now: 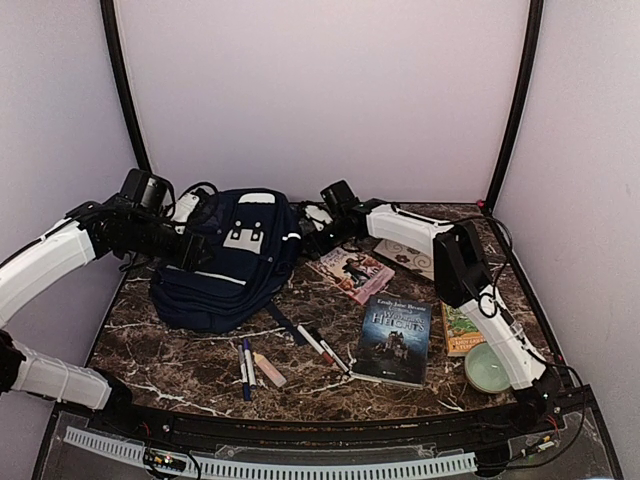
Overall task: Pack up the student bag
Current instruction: Move the student bag to the center of the board, then adjust the student bag at the corner of the board, then move the book to the center of the board, then pick up the book from the center of the board.
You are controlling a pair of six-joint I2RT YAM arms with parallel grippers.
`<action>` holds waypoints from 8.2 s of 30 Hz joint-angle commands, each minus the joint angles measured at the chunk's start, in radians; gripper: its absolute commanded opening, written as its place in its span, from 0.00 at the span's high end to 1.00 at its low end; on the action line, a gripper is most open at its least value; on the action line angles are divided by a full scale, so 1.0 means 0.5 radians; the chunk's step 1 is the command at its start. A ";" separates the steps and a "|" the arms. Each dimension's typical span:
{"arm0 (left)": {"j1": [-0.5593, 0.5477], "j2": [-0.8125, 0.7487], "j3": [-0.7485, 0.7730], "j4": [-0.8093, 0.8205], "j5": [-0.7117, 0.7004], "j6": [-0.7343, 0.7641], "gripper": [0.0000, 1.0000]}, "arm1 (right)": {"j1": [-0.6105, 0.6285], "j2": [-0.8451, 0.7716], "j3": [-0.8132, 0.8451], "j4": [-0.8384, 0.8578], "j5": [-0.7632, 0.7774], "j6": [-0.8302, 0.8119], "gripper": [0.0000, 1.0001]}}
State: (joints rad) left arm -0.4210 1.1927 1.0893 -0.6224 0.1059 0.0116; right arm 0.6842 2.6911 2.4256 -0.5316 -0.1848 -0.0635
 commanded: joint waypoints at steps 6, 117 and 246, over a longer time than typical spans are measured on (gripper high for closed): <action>-0.124 -0.072 -0.231 0.103 -0.109 0.662 0.42 | -0.078 -0.661 -0.604 0.144 -0.263 0.043 0.17; -0.342 1.246 0.422 0.627 -0.550 0.372 1.00 | -0.130 -1.850 -2.200 0.292 -0.172 -0.542 0.21; -0.646 1.939 0.309 1.700 0.169 -1.866 0.54 | -0.461 -0.759 -1.434 -0.145 -1.894 -0.043 0.33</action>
State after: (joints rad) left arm -0.7425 2.1330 1.2732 0.2668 0.2104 -0.9489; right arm 0.4137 2.2929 1.6672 -0.5381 -1.0130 -0.0071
